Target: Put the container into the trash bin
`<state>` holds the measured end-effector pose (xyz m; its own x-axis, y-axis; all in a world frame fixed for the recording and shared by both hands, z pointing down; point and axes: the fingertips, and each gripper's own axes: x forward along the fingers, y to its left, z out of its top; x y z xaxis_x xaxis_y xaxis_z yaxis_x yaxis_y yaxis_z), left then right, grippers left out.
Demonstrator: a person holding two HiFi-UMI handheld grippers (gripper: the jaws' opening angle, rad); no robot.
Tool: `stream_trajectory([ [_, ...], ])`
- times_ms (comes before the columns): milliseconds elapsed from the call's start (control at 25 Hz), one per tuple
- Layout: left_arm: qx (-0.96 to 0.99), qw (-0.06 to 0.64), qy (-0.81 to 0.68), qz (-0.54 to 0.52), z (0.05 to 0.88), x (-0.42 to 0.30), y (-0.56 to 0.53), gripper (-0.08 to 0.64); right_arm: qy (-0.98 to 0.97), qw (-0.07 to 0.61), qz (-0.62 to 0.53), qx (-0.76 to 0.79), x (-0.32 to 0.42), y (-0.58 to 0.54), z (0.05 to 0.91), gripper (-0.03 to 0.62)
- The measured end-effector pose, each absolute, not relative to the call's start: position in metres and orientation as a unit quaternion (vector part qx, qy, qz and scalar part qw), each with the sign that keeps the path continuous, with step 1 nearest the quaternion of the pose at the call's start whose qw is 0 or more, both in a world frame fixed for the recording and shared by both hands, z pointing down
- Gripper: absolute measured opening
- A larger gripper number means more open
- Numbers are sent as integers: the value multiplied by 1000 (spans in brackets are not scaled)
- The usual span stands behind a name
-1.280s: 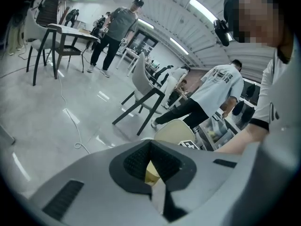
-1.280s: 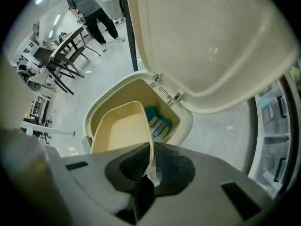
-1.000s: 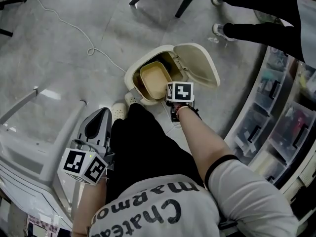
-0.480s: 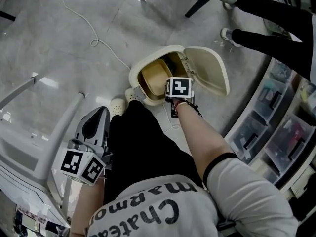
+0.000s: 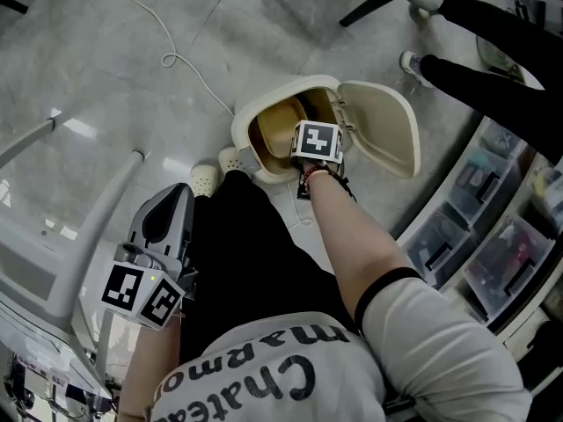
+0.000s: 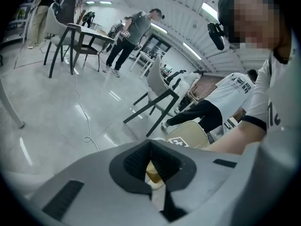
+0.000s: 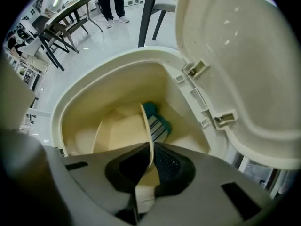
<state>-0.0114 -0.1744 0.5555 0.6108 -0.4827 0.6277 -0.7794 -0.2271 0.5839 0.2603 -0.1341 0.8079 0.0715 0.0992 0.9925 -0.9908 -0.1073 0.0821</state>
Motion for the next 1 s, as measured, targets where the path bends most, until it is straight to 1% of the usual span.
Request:
stream_trajectory([
  [520, 759, 471, -423, 152, 564, -30, -162, 21, -383, 508, 533, 559, 266, -135, 818, 41],
  [1000, 757, 477, -424, 143, 574, -43, -161, 21, -376, 521, 518, 564, 266, -134, 823, 41],
])
